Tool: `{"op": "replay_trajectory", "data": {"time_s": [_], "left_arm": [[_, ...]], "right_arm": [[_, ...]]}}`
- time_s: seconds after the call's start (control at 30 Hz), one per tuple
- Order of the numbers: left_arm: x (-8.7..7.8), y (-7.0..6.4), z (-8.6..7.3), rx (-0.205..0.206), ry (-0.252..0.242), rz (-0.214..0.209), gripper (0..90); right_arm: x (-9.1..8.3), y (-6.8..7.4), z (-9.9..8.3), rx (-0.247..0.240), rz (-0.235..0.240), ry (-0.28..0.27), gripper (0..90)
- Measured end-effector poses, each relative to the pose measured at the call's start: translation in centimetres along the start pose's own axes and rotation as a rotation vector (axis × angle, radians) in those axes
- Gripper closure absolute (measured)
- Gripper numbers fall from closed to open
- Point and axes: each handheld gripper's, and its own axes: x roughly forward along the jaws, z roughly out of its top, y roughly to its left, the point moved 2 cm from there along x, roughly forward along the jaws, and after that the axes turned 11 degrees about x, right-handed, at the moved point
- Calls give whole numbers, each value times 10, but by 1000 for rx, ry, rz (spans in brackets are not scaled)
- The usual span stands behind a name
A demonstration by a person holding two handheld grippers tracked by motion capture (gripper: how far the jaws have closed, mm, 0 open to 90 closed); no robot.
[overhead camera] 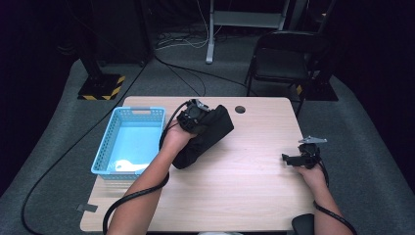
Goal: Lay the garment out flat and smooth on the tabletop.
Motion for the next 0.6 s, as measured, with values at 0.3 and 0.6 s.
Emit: {"op": "replay_trajectory", "data": {"time_s": [0.3,0.6], "left_arm": [[16,-10,-1,-3,6,-32,701],[30,-18,-1,-8,11,-55,700]], "right_arm": [[0,0,0,0,0,0,5],[0,0,0,-1,1,0,5]]}}
